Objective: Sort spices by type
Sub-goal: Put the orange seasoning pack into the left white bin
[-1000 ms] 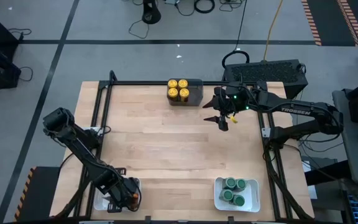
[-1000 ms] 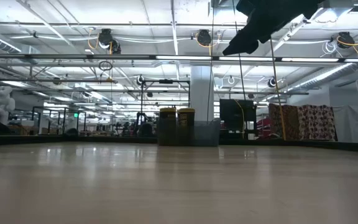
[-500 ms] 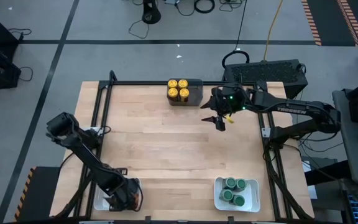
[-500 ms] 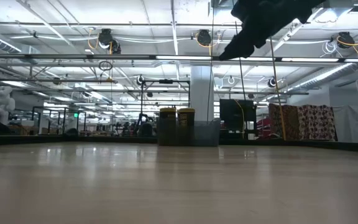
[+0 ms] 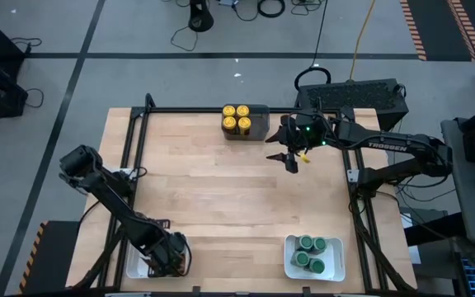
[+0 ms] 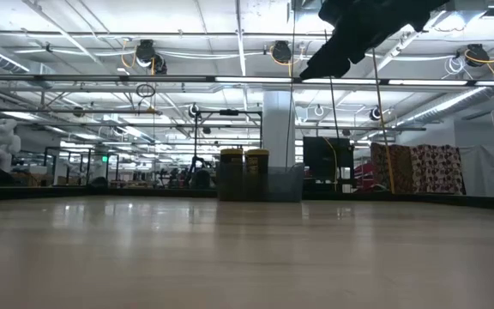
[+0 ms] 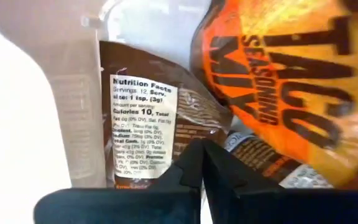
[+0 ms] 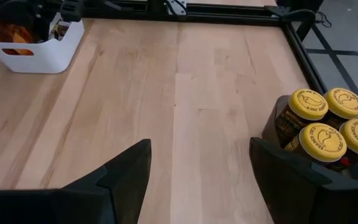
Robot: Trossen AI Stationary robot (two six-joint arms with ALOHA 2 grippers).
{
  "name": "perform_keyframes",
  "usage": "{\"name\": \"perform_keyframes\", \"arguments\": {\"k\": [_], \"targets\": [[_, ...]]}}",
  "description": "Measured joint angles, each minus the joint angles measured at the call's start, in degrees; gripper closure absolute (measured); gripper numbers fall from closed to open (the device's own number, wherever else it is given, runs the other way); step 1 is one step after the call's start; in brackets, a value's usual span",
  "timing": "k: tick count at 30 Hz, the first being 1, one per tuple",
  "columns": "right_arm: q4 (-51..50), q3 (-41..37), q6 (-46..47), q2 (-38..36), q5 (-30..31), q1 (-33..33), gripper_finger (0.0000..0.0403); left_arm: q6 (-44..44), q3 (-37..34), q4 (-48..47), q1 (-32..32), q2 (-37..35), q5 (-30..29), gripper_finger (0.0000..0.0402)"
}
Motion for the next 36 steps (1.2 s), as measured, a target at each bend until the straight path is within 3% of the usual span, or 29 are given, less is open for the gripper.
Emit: {"name": "perform_keyframes", "arguments": {"k": [6, 14, 22, 28, 36], "targets": [[0.6, 0.0, -1.0, 0.0, 0.0, 0.0, 0.0149, -4.6, 2.1, -0.6, 0.0, -3.0, -0.9, 0.0397], [2.8, 0.0, -1.1, 0.0, 0.0, 0.0, 0.0149, -14.6, 5.3, -9.6, 0.0, -10.6, -9.2, 0.0399], [4.2, 0.0, -1.0, 0.0, 0.0, 0.0, 0.0149, -16.0, 5.0, -6.6, 1.0, -7.8, -10.0, 0.0395], [2.4, 0.0, -0.1, 0.0, -0.1, 0.0, 0.0149, -15.6, 4.9, -2.8, 1.1, -5.3, -9.6, 0.0340], [2.0, 0.0, -0.1, 0.0, -0.2, 0.0, 0.0149, -15.6, 4.9, -2.8, 1.0, -4.4, -9.0, 0.0238]]}}
